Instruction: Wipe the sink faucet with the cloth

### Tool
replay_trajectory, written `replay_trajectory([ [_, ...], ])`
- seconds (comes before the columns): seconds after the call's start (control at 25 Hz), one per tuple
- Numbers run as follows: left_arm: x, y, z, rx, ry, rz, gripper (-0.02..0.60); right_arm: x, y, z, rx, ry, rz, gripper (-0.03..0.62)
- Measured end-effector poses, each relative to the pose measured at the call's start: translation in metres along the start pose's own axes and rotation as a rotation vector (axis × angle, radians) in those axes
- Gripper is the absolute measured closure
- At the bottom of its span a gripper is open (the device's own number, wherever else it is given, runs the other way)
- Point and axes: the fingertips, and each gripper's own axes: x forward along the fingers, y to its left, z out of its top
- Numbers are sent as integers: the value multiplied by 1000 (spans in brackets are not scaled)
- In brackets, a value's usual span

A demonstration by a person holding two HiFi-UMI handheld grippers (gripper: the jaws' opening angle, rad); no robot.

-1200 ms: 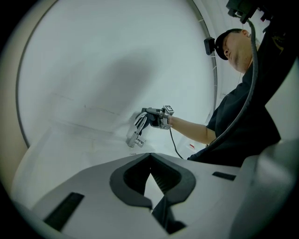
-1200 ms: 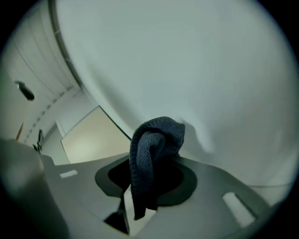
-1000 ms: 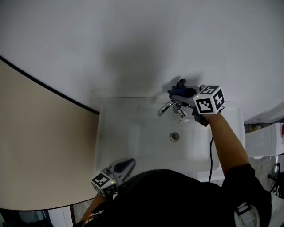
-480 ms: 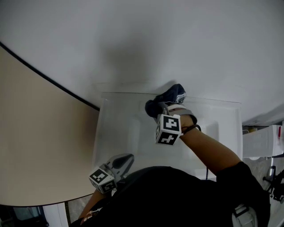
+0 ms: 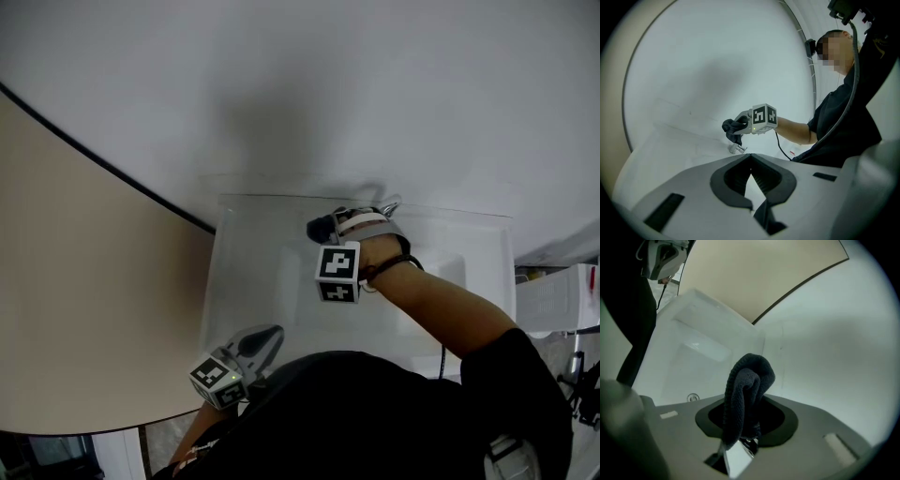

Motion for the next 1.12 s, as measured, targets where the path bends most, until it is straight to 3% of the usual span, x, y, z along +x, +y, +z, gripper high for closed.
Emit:
replay_trajectory([
  [0.32,-2,8,-3,-11,-10,-1,581,-23,40,-33,-6,40,125,474],
  [0.44,-1,10,-6,-9,8,-6,581,-35,56,-50,45,47,193,474],
  [0.64,4,11,-9,6,28,-17,580,-39,66,-108,150,130,232,476],
  [0.76,7,8,-9,-11,26,-30,581,-39,50,-131,273,82,159,476],
  [0.88,12,4,-8,-17,22,-43,581,-45,28,-137,333,-3,28,474],
  [1.12,15,1,-9,-11,26,-48,580,-68,2,-130,319,-47,-174,471],
])
